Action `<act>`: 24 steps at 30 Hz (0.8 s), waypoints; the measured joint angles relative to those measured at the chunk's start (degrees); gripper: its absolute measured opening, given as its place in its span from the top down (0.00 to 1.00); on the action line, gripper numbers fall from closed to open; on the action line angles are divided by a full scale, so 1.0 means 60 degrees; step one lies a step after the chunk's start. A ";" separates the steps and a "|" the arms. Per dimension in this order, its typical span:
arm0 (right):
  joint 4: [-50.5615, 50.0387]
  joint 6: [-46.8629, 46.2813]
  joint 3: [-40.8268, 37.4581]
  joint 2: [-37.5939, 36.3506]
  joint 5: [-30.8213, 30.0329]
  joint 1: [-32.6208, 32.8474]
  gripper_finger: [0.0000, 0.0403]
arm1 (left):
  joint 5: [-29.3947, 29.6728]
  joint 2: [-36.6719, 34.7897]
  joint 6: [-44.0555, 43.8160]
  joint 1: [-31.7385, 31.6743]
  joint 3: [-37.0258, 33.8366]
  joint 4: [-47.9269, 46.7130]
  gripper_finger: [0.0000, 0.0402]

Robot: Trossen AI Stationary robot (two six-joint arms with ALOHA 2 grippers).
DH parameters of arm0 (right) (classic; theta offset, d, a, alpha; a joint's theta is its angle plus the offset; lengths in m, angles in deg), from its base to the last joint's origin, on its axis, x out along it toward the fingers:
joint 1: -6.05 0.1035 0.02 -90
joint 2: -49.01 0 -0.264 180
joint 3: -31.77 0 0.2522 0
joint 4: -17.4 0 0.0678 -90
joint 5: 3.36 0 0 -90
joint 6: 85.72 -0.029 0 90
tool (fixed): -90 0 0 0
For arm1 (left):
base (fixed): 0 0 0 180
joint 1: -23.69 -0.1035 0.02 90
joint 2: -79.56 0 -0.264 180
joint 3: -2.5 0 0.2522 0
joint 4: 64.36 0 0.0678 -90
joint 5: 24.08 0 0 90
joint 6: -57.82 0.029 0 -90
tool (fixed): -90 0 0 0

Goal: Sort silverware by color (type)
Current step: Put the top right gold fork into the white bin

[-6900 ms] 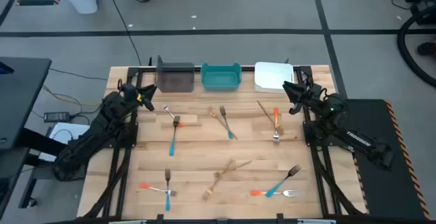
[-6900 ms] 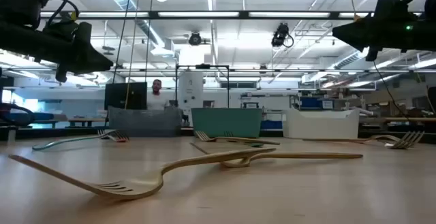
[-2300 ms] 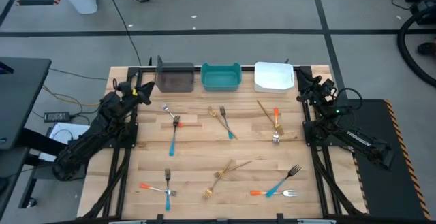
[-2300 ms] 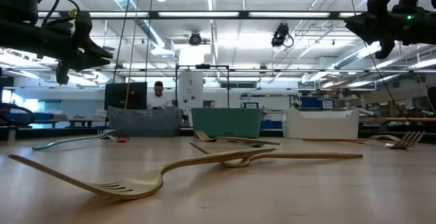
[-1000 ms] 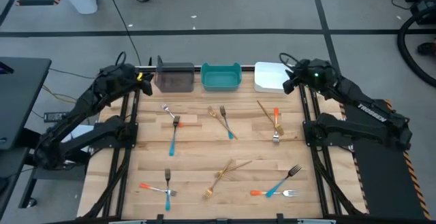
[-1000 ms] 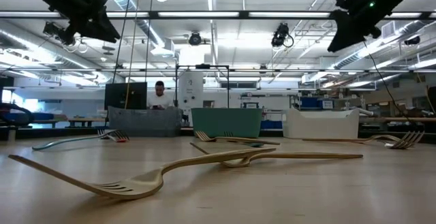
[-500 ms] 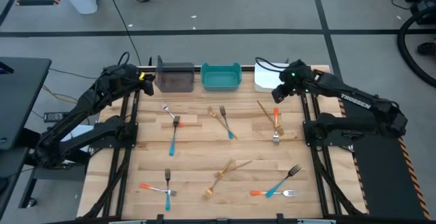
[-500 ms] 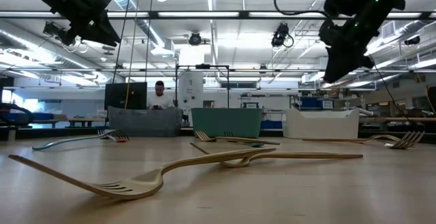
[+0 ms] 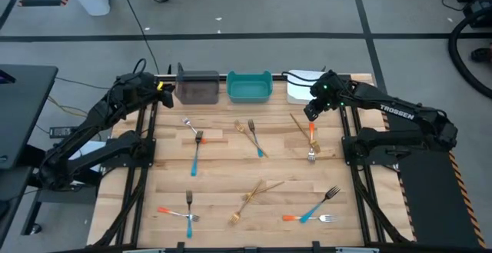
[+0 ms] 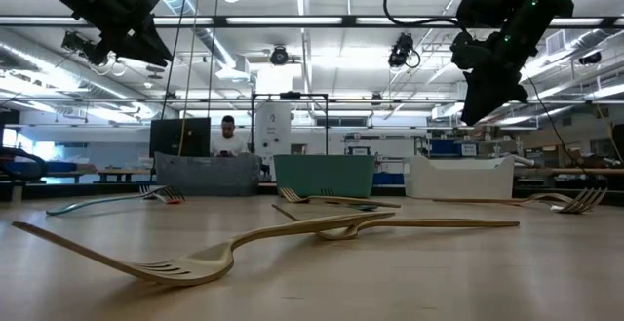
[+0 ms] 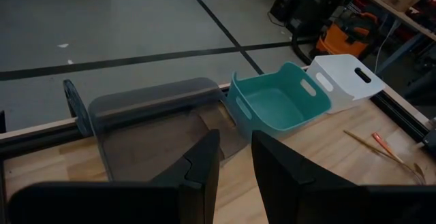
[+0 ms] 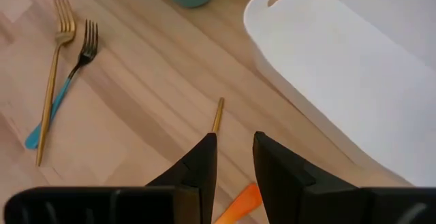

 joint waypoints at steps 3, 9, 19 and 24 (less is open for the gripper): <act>0.0000 -0.0135 0.0000 -0.0003 0.0022 0.0111 0.74 | 0.0000 0.0000 0.0010 0.0000 0.0000 0.0000 0.76; 0.0011 -0.0248 0.0000 -0.0003 0.0258 0.0126 0.74 | 0.0000 -0.0002 0.0054 0.0000 0.0000 -0.0007 0.76; -0.0023 -0.0219 0.0000 -0.0007 -0.0043 0.0130 0.72 | 0.0000 -0.0001 0.0034 -0.0002 0.0000 -0.0007 0.76; -0.0429 -0.0224 -0.0004 0.0018 -0.0050 0.0130 0.65 | 0.0000 0.0000 0.0047 -0.0002 0.0000 -0.0007 0.76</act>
